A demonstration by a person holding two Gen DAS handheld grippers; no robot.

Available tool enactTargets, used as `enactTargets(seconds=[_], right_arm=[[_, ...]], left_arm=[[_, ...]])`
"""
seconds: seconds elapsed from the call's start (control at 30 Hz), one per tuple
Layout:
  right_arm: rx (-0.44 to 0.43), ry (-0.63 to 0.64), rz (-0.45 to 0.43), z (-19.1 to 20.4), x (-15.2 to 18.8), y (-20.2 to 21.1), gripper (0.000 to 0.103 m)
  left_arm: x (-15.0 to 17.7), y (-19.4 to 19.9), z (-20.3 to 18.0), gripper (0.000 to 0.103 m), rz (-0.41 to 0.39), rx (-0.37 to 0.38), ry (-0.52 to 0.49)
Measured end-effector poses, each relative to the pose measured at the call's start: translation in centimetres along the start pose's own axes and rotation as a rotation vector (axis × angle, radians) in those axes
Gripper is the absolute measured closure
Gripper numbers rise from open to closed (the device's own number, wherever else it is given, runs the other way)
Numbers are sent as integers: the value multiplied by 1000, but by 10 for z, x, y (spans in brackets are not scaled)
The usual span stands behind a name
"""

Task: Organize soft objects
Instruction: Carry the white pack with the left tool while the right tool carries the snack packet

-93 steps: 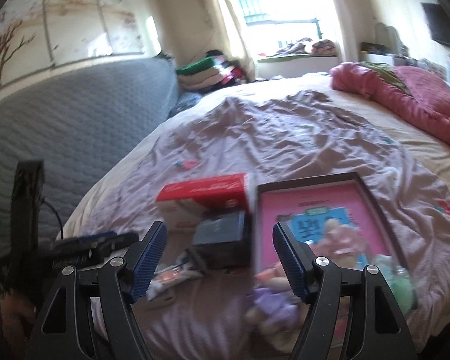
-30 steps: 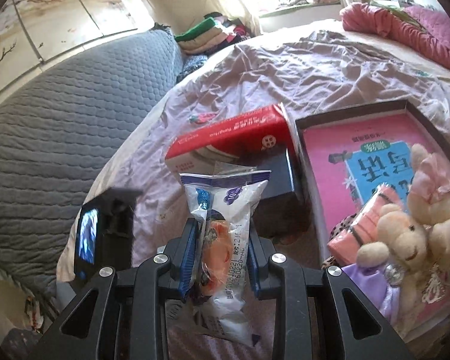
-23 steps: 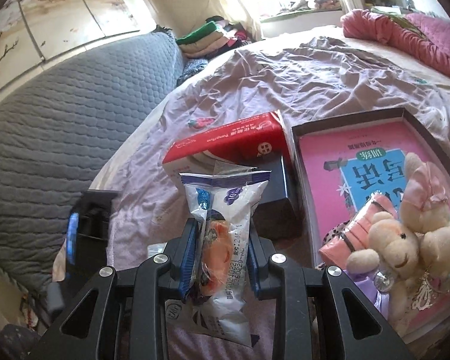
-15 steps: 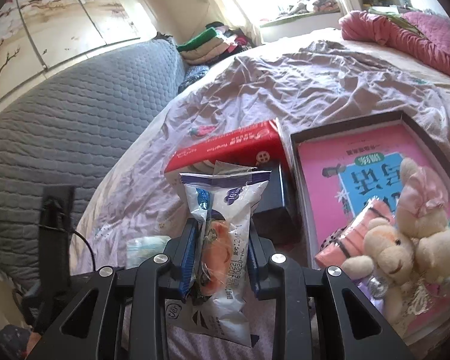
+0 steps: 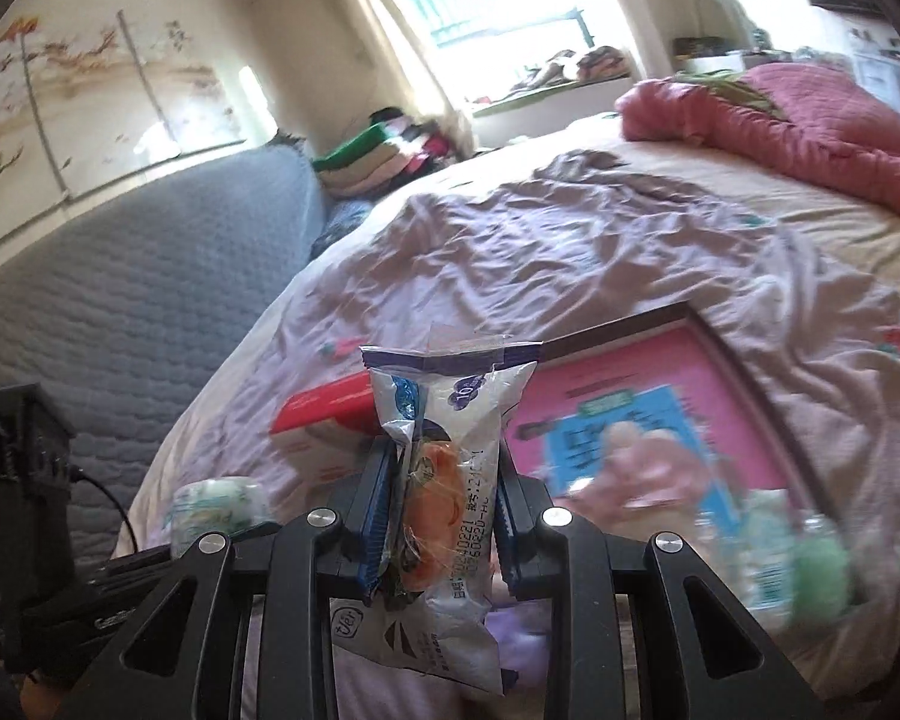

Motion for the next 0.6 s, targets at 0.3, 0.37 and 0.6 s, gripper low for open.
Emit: enactTargets(seconds=[0.3, 0.37, 0.6], right_arm=[[96, -72, -45, -69, -4, 26, 73], [107, -89, -49, -81, -4, 29, 73], [103, -116, -33, -102, 1, 24, 72]], left_arm=[[4, -29, -66, 78, 43, 68, -109], [4, -38, -82, 78, 57, 71, -141], [4, -69, -102, 78, 107, 46, -186]])
Point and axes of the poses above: each gripper's, at about its wrist camera, not at the fingertips, and y roughly against the way its jaws point, z to its left, x to its underside, the point moved 3 cm from there along -y, roughly the way its jaws point, and after that the axes turned 1 degree about x, right-handed, at the moved point
